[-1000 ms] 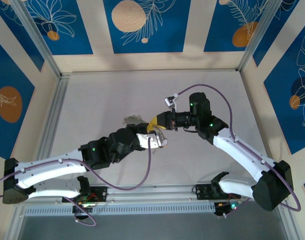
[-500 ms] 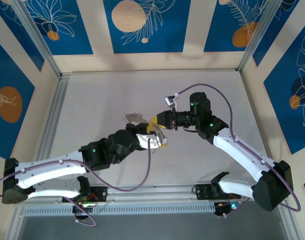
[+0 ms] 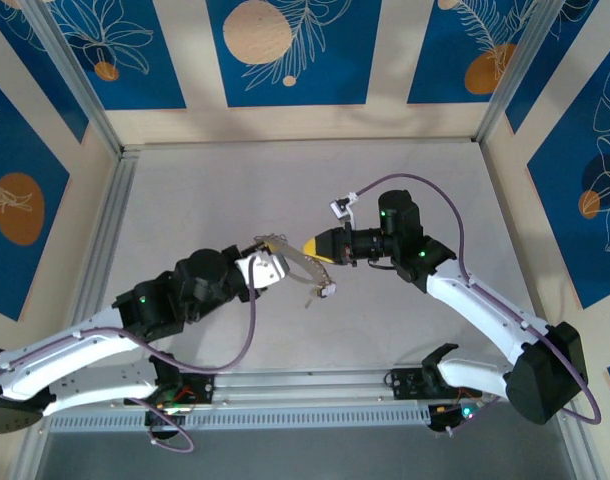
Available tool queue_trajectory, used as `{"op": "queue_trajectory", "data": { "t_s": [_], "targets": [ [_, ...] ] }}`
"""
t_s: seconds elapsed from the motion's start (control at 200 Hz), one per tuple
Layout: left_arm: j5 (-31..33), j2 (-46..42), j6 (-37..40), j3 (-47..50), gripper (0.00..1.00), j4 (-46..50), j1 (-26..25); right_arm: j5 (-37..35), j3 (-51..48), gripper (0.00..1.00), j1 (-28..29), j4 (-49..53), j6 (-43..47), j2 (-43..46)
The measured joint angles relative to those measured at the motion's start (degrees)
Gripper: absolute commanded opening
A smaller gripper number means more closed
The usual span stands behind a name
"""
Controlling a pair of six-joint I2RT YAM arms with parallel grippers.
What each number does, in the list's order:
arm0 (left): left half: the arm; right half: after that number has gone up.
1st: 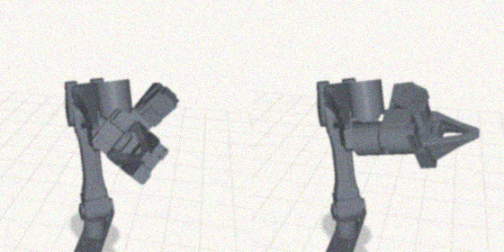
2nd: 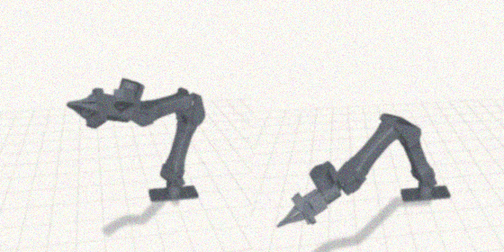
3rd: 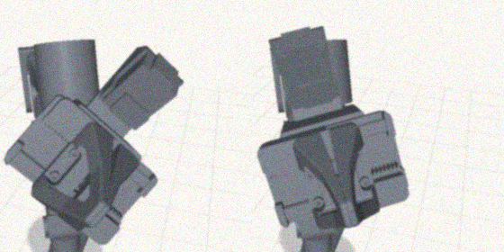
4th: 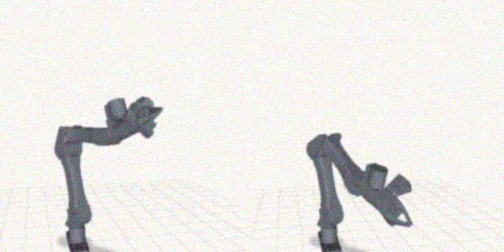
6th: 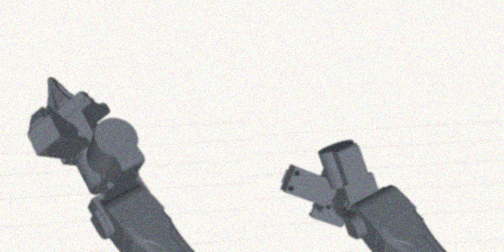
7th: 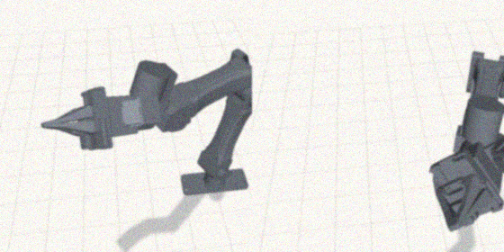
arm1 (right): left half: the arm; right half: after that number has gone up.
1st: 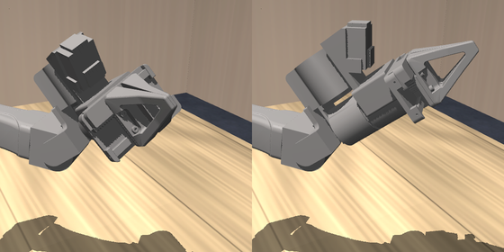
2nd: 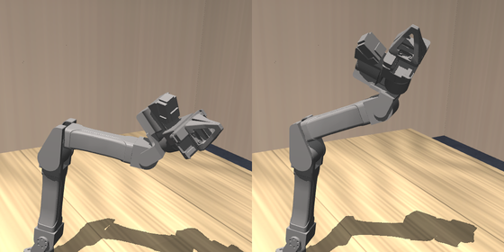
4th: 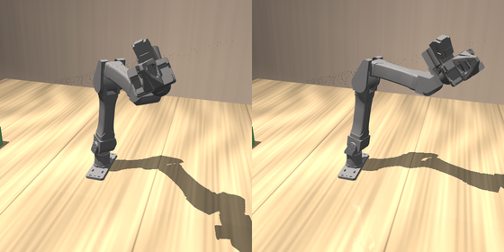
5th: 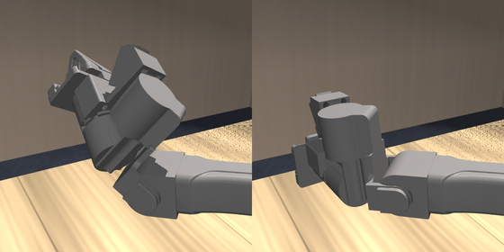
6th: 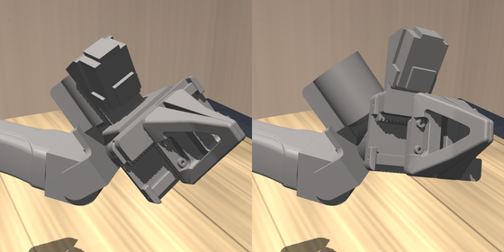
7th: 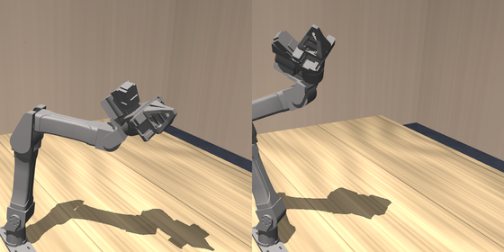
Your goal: Put the keys on the keyring
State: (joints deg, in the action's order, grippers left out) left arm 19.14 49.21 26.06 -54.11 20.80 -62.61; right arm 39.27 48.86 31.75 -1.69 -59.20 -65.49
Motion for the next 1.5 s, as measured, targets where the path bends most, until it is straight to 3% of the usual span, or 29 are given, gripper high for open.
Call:
{"op": "queue_trajectory", "data": {
  "t_s": [0.05, 0.335, 0.6, 0.84, 0.905, 0.97, 1.1, 1.205, 1.501],
  "targets": [
    [-2.82, 0.02, -2.08, -0.46, 1.00, 1.84, 1.88, -0.02, 0.39, 0.00, 0.09, 1.81, 1.62, 0.00],
    [-11.69, 0.44, -6.14, -2.43, 1.00, 10.19, 6.88, -0.83, 7.89, 0.00, 1.55, 16.92, 14.25, 0.22],
    [-13.62, 4.46, -6.05, -4.57, 0.96, 12.07, 7.37, -5.31, 12.81, 0.00, 5.27, 27.96, 25.05, 0.57],
    [-15.23, 3.96, -6.12, -4.52, 0.68, 12.02, 7.65, -8.39, 14.60, 0.00, 7.74, 31.04, 32.13, 0.57],
    [-16.00, 3.98, -6.01, -4.42, 0.51, 11.80, 7.65, -9.09, 14.71, 0.00, 8.07, 30.62, 33.42, 0.79],
    [-16.59, 4.09, -6.01, -4.31, 0.39, 11.72, 7.65, -9.60, 14.82, 0.00, 8.41, 30.01, 34.62, 1.14],
    [-17.31, 4.26, -6.27, -3.87, 0.32, 11.63, 7.69, -10.64, 15.34, 0.00, 9.11, 28.06, 36.79, 2.01],
    [-18.25, 4.17, -6.21, -3.74, 0.00, 11.41, 7.69, -10.97, 15.43, 0.00, 9.29, 26.43, 38.14, 2.60],
    [-19.12, 1.57, -6.32, -2.60, 0.00, 12.13, 7.69, -17.97, 15.43, 0.00, 13.42, 23.04, 44.54, 3.02]
  ]
}}
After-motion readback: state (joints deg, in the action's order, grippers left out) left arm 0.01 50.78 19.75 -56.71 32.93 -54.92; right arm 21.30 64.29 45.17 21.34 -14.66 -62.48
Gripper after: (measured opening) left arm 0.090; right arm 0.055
